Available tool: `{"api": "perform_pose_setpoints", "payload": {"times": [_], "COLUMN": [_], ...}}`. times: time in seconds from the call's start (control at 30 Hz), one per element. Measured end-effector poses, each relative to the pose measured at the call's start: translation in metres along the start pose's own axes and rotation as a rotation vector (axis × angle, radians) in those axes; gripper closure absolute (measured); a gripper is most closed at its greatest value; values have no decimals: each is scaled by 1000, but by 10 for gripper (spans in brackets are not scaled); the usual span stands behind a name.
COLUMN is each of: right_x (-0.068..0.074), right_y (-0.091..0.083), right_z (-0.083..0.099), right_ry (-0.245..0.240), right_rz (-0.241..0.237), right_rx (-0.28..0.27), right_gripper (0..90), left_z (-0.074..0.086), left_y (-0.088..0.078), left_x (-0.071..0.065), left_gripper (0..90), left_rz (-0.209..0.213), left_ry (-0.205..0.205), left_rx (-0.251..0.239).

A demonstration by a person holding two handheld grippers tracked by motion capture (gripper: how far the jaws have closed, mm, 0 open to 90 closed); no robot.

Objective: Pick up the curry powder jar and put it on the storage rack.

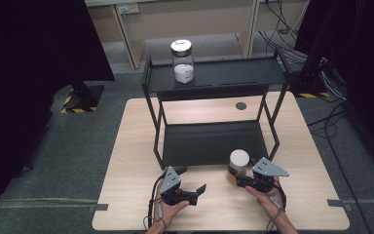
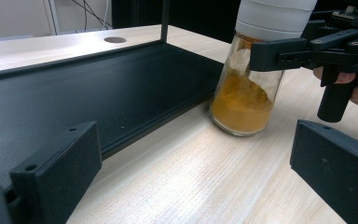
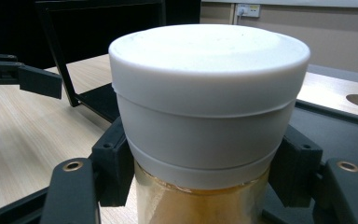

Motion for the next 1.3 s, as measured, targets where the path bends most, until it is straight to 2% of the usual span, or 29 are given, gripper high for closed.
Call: {"api": "perform_pose_setpoints", "payload": {"times": [0.3,0.6,1.3], "right_x": [3,5,11], "right_y": [-4,-13,-26], "right_z": [-4,-16,-62], "right_ry": [-14,-22,-47], "right_rz": [8,-11,-50], "right_rx": [7,-3,-15], "right_gripper": [352,352,354], "left_z": [0,0,1], "left_y": [0,0,0], "left_x": [0,0,2], "left_gripper": [13,13,13], "left_rz": [1,0,3], "left_ry": [2,1,-12], "left_rx": [0,-1,-3]}}
Point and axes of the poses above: each handheld gripper's, and its own axes: y roughly forward along the jaws, z roughly out of its underside, x roughly to its left, the point moved 2 cm from there along y, roughly forward along the jaws, and after that the axes turned 3 degrees about x, right-handed, at the moved point
